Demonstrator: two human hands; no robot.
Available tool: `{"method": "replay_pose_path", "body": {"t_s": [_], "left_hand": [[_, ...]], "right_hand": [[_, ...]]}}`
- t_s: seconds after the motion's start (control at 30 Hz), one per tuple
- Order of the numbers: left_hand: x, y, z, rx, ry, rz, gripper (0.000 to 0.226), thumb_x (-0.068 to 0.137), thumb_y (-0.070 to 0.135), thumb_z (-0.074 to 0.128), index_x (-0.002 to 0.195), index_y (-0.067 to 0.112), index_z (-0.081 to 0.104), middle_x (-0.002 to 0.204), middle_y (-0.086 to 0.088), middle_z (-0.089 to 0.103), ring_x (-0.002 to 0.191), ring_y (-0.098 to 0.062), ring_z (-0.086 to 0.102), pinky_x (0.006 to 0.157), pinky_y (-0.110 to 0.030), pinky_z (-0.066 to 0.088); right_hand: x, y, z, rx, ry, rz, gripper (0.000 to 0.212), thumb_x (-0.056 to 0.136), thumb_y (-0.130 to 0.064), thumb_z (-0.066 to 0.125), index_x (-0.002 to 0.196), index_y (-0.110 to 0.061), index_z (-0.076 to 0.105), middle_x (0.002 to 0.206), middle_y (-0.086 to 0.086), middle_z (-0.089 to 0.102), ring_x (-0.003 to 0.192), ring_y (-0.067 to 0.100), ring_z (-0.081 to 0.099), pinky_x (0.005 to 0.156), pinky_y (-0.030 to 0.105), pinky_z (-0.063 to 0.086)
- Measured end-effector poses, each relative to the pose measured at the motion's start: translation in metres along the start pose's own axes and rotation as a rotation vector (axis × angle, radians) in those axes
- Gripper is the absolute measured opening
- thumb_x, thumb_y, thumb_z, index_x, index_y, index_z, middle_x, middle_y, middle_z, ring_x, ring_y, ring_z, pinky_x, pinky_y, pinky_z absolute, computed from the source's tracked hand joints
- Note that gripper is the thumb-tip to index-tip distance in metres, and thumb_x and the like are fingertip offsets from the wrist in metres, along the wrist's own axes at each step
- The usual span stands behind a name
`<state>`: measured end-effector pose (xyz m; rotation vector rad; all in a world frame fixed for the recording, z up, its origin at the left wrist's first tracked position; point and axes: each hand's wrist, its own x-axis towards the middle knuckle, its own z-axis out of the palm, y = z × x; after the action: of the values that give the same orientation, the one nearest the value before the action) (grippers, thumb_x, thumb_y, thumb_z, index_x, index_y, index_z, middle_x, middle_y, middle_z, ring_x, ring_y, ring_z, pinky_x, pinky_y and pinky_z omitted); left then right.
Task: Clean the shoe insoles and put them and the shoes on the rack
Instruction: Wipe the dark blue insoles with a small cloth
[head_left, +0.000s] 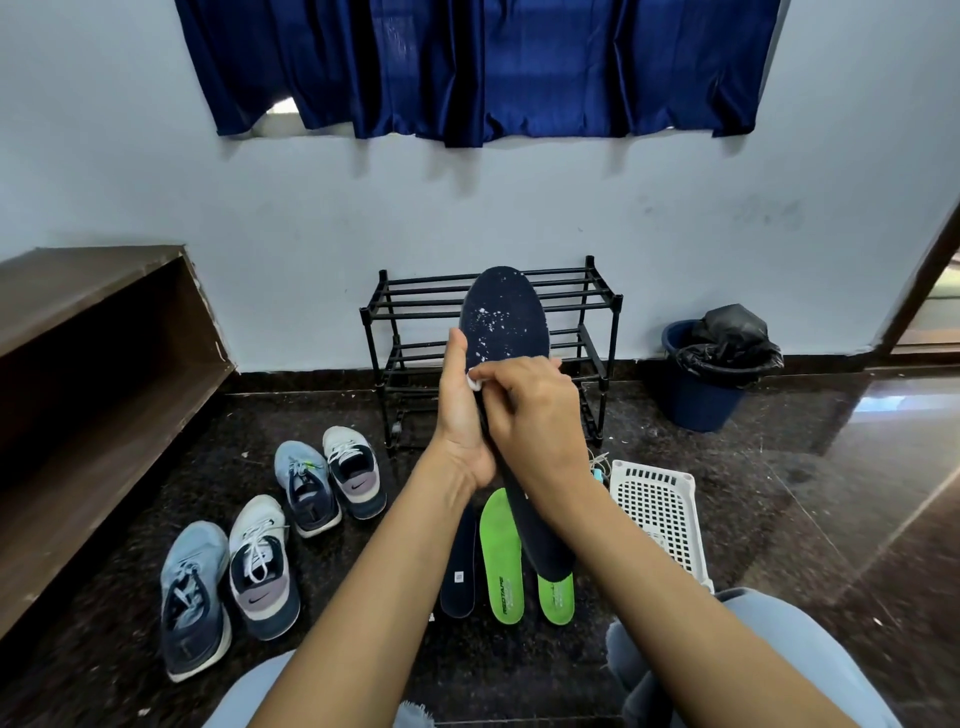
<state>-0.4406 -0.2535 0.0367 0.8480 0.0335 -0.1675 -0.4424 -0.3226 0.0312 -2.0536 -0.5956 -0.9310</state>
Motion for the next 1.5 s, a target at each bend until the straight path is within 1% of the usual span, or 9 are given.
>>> {"method": "replay_pose_path", "body": {"t_s": [0.27, 0.43, 0.53, 0.73, 0.93, 1.13, 1.27, 1.43, 1.5], "left_hand": [[0.005, 0.014, -0.014, -0.020, 0.028, 0.091, 0.084, 0.093, 0.072, 0.024, 0.110, 0.002, 0.067, 0.105, -0.021, 0.068, 0.089, -0.033, 0.067, 0.101, -0.052, 0.044], [0.002, 0.005, -0.008, 0.034, 0.072, 0.138, 0.085, 0.093, 0.071, 0.024, 0.100, 0.004, 0.075, 0.105, -0.022, 0.068, 0.098, -0.034, 0.066, 0.098, -0.043, 0.049], [0.000, 0.001, -0.003, 0.055, 0.064, 0.115, 0.090, 0.092, 0.072, 0.024, 0.120, -0.004, 0.064, 0.116, -0.026, 0.065, 0.109, -0.035, 0.062, 0.102, -0.042, 0.047], [0.002, 0.009, -0.010, 0.010, 0.112, 0.117, 0.085, 0.094, 0.070, 0.023, 0.111, 0.000, 0.067, 0.107, -0.022, 0.068, 0.092, -0.032, 0.067, 0.094, -0.041, 0.050], [-0.002, 0.007, -0.006, 0.084, 0.144, 0.134, 0.086, 0.094, 0.070, 0.022, 0.113, -0.001, 0.068, 0.111, -0.023, 0.068, 0.104, -0.036, 0.065, 0.086, -0.035, 0.057], [-0.003, 0.006, -0.003, 0.090, 0.134, 0.095, 0.090, 0.094, 0.070, 0.019, 0.124, -0.003, 0.060, 0.125, -0.027, 0.061, 0.120, -0.041, 0.057, 0.099, -0.039, 0.048], [-0.001, 0.011, -0.008, 0.092, 0.167, 0.104, 0.086, 0.094, 0.071, 0.020, 0.119, 0.002, 0.065, 0.115, -0.023, 0.067, 0.105, -0.038, 0.066, 0.084, -0.037, 0.057], [-0.003, 0.006, -0.005, 0.150, 0.169, 0.122, 0.085, 0.093, 0.072, 0.022, 0.108, 0.004, 0.071, 0.117, -0.023, 0.067, 0.109, -0.037, 0.065, 0.099, -0.042, 0.049], [-0.005, 0.004, -0.001, 0.146, 0.161, 0.125, 0.083, 0.093, 0.072, 0.025, 0.101, 0.004, 0.072, 0.108, -0.018, 0.071, 0.097, -0.027, 0.068, 0.096, -0.038, 0.049]], "right_hand": [[-0.023, -0.004, -0.001, 0.024, -0.072, 0.004, 0.019, 0.072, -0.005, 0.059, 0.081, -0.013, 0.073, 0.078, 0.002, 0.071, 0.073, 0.024, 0.065, 0.073, 0.021, 0.040], [-0.011, -0.003, -0.003, 0.008, -0.035, 0.014, 0.016, 0.072, -0.004, 0.060, 0.080, -0.012, 0.072, 0.076, 0.001, 0.071, 0.073, 0.022, 0.065, 0.072, 0.029, 0.049], [-0.004, 0.000, -0.004, -0.007, 0.009, 0.029, 0.017, 0.070, -0.003, 0.062, 0.079, -0.011, 0.073, 0.075, 0.002, 0.071, 0.071, 0.023, 0.065, 0.074, 0.022, 0.041], [-0.019, -0.001, 0.000, 0.035, -0.025, 0.061, 0.019, 0.071, -0.005, 0.061, 0.081, -0.013, 0.074, 0.079, 0.001, 0.072, 0.074, 0.021, 0.067, 0.075, 0.022, 0.043], [-0.013, 0.001, 0.000, -0.016, -0.059, 0.034, 0.016, 0.071, -0.005, 0.060, 0.078, -0.012, 0.073, 0.075, 0.001, 0.071, 0.072, 0.024, 0.065, 0.072, 0.025, 0.045], [-0.012, 0.003, -0.003, -0.029, -0.025, 0.047, 0.018, 0.071, -0.003, 0.060, 0.080, -0.011, 0.073, 0.076, 0.002, 0.071, 0.073, 0.021, 0.064, 0.073, 0.021, 0.042], [-0.022, 0.001, -0.002, -0.009, -0.090, 0.070, 0.019, 0.073, -0.008, 0.058, 0.082, -0.014, 0.074, 0.078, 0.001, 0.072, 0.075, 0.023, 0.066, 0.072, 0.026, 0.046], [-0.015, 0.004, -0.003, -0.086, -0.113, 0.018, 0.017, 0.072, -0.003, 0.056, 0.076, -0.010, 0.072, 0.071, 0.004, 0.069, 0.070, 0.027, 0.063, 0.065, 0.031, 0.053], [-0.009, 0.008, -0.004, -0.108, -0.085, 0.026, 0.017, 0.072, -0.002, 0.055, 0.075, -0.008, 0.071, 0.071, 0.006, 0.068, 0.072, 0.028, 0.062, 0.071, 0.031, 0.050]]}}
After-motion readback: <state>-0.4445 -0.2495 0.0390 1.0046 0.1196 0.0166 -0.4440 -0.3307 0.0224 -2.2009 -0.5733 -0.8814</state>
